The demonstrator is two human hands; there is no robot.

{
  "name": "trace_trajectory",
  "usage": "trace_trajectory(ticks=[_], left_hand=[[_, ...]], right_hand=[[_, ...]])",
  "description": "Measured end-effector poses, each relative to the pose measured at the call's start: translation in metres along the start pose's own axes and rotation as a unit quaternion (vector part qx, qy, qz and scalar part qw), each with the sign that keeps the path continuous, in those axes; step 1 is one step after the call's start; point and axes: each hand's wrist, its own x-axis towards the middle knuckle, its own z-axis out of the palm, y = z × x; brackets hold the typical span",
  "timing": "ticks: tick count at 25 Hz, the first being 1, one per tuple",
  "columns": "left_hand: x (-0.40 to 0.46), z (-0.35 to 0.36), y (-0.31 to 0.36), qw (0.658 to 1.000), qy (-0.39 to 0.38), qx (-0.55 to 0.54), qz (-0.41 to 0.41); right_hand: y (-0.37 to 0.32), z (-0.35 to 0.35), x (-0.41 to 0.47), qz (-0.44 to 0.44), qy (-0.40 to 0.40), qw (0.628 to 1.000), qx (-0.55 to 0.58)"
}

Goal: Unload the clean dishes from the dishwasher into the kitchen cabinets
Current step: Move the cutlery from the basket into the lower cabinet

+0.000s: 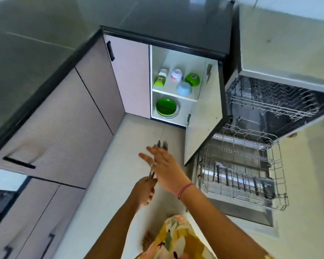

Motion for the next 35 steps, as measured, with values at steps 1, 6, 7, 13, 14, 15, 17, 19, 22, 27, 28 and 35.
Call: trace_trajectory(ticks=[1,6,7,13,14,15,17,19,22,27,28,35], left_hand=[[0.005,-0.007,0.008,1.000,-0.001,-0.010,0.008],[0.042,-0.028,0.056,0.998,-0.022,-0.010,0.049],[0.052,-0.032,0.068,0.998,-0.028,-0.007,0.055],[0.108,-0.054,0.147,0.994,-0.078,-0.023,0.074],[0.118,-0.056,0.161,0.993,-0.085,-0.022,0.080],[0.128,-0.057,0.174,0.992,-0.091,-0.018,0.081],[0.145,-0.060,0.197,0.993,-0.099,-0.004,0.068],[0.160,-0.060,0.213,0.993,-0.103,-0.006,0.057],[0.192,-0.062,0.234,0.994,-0.106,-0.018,0.035],[0.260,-0.071,0.254,0.981,-0.179,0.040,0.067],[0.273,-0.073,0.260,0.979,-0.188,0.046,0.064],[0.414,-0.058,0.257,0.986,-0.143,0.089,0.001]], right_hand=[[0.002,-0.005,0.005,0.076,0.033,0.993,0.079],[0.018,-0.010,0.051,0.376,0.066,0.756,0.532],[0.024,-0.008,0.065,0.397,0.064,0.721,0.565],[0.067,-0.006,0.140,0.399,0.052,0.611,0.681],[0.076,-0.009,0.153,0.400,0.055,0.594,0.696],[0.086,-0.010,0.165,0.407,0.062,0.575,0.707],[0.103,-0.013,0.184,0.425,0.070,0.537,0.725],[0.116,-0.011,0.196,0.440,0.069,0.501,0.742],[0.136,-0.003,0.215,0.455,0.068,0.478,0.748],[0.174,0.023,0.252,0.507,0.093,0.437,0.737],[0.182,0.032,0.259,0.517,0.101,0.423,0.737],[0.250,0.143,0.309,0.585,0.154,0.350,0.715]])
